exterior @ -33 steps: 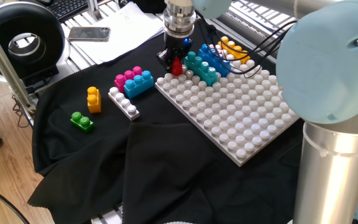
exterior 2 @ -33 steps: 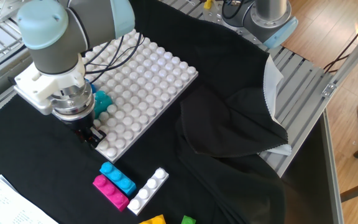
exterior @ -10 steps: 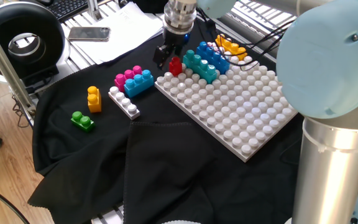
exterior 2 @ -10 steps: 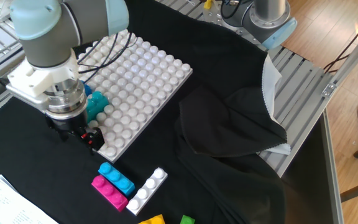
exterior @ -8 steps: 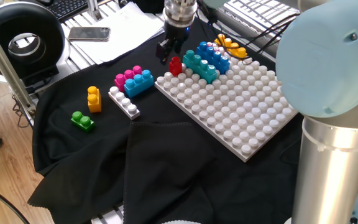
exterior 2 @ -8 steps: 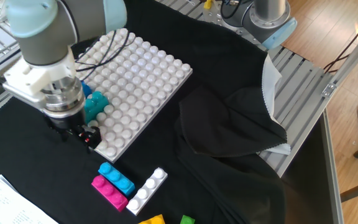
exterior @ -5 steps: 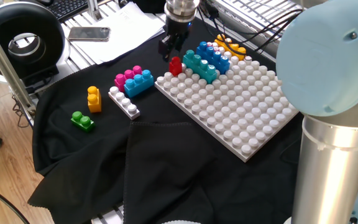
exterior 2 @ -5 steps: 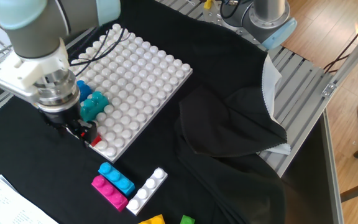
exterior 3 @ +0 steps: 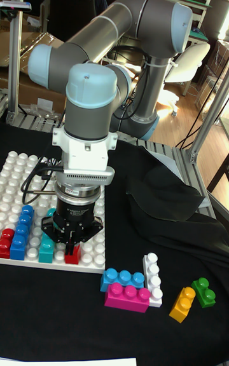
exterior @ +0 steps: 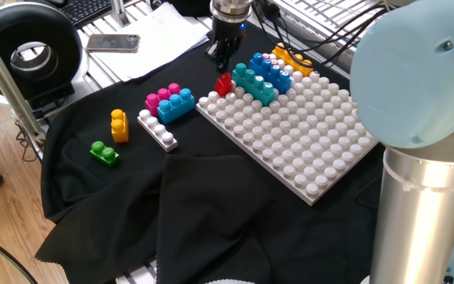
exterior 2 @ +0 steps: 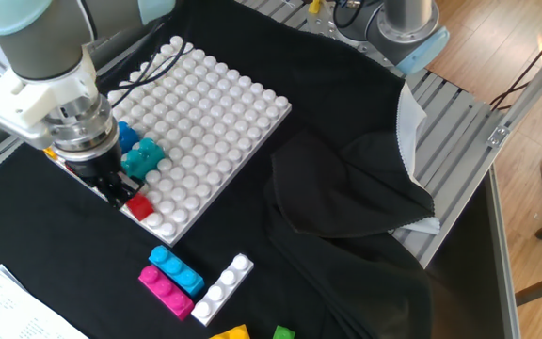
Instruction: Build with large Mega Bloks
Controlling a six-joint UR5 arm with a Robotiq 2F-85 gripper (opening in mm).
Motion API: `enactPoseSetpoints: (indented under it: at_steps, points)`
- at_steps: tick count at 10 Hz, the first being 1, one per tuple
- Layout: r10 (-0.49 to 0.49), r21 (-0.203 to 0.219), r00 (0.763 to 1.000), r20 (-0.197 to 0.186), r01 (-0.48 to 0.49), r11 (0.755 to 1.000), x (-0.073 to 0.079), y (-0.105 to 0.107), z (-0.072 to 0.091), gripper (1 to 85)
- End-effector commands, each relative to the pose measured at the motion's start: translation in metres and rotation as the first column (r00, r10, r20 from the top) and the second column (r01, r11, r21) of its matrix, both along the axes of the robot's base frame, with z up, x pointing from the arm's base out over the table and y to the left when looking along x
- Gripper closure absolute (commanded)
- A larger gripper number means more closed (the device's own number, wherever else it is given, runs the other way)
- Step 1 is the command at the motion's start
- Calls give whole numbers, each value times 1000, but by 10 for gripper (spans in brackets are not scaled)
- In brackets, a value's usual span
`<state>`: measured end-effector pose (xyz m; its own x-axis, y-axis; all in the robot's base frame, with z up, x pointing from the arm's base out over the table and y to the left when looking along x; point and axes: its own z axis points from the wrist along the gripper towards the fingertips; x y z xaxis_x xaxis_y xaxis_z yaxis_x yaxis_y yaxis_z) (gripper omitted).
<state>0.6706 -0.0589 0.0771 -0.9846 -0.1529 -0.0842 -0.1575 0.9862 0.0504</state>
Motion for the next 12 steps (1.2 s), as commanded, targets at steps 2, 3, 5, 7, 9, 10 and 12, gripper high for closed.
enactPoseSetpoints:
  at_steps: [2,3,5,7,9,10,12]
  points:
    - [-51,28,998,-26,51,998,-7,8,4,843]
    - [-55,33,998,-27,56,998,-7,10,4,843]
    - [-73,54,997,-31,74,996,-8,16,4,843]
    - [-68,39,997,-34,70,997,-10,12,4,843]
    - [-43,27,998,-47,44,999,-15,6,7,843]
    - [-34,19,998,-52,35,999,-18,3,8,843]
    - [-10,3,999,-49,10,1000,-19,-7,13,843]
